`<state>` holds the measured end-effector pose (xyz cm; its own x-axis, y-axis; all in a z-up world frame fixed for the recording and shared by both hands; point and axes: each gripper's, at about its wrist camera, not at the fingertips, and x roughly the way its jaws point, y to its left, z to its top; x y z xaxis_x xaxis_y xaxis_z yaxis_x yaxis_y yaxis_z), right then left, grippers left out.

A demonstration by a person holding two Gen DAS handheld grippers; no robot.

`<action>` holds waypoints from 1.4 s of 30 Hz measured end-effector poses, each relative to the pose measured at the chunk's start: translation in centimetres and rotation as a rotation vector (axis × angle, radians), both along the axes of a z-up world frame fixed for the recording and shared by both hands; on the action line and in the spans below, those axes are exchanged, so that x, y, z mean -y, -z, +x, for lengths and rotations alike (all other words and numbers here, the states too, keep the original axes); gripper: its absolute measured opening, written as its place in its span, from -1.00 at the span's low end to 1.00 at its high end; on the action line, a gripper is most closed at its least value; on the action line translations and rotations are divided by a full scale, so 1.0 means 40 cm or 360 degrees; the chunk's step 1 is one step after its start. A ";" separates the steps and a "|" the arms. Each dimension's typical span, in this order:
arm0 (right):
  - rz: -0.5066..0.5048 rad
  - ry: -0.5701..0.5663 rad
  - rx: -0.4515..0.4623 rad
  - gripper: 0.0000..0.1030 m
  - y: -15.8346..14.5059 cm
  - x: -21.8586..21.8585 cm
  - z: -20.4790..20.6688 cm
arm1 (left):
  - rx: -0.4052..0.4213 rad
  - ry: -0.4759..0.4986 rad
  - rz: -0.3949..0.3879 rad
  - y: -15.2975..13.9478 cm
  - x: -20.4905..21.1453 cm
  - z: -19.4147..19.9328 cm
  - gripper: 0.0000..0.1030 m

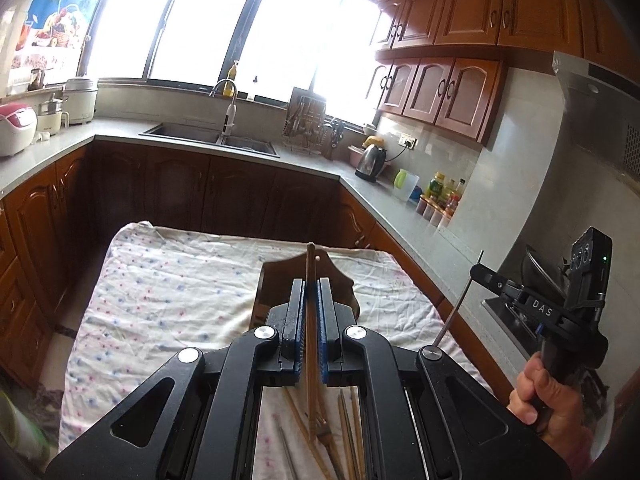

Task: Organize utensils
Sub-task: 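Lift both chopsticks and lower them into the wooden caddy with both tools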

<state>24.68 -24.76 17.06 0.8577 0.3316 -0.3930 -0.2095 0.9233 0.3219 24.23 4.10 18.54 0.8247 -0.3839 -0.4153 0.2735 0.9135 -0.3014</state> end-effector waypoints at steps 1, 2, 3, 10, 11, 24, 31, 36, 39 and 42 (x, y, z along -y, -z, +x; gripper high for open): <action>0.0003 0.0005 0.0017 -0.92 -0.009 -0.002 0.012 | 0.0022 -0.0011 -0.0003 -0.012 -0.003 0.009 -0.92; 0.0009 0.0007 0.0034 -0.92 -0.018 -0.004 0.022 | 0.0049 -0.0024 -0.0007 -0.025 -0.006 0.020 -0.92; 0.0018 0.0009 0.0050 -0.92 -0.028 -0.005 0.033 | 0.0071 -0.0036 -0.0010 -0.037 -0.010 0.032 -0.92; 0.0064 0.0057 0.0155 -0.92 -0.084 -0.014 0.126 | 0.0208 -0.0107 -0.0008 -0.108 -0.016 0.133 -0.92; 0.0072 0.0064 0.0172 -0.92 -0.089 -0.011 0.141 | 0.0221 -0.0122 -0.0008 -0.112 -0.016 0.151 -0.92; 0.0058 0.0143 0.0228 -0.92 0.016 -0.046 0.306 | 0.0182 -0.0242 -0.0026 0.032 0.021 0.369 -0.92; 0.0108 0.0166 0.0177 -0.92 0.146 -0.052 0.328 | 0.0115 -0.0248 -0.0045 0.144 0.039 0.383 -0.92; 0.0142 0.0169 0.0128 -0.92 0.188 -0.047 0.334 | 0.0051 -0.0241 -0.0026 0.190 0.044 0.389 -0.91; 0.0121 0.0166 0.0102 -0.91 0.205 -0.052 0.333 | 0.0066 -0.0252 -0.0012 0.191 0.042 0.387 -0.91; 0.0100 0.0163 0.0100 -0.91 0.201 -0.049 0.331 | 0.0044 -0.0248 -0.0016 0.191 0.037 0.393 -0.91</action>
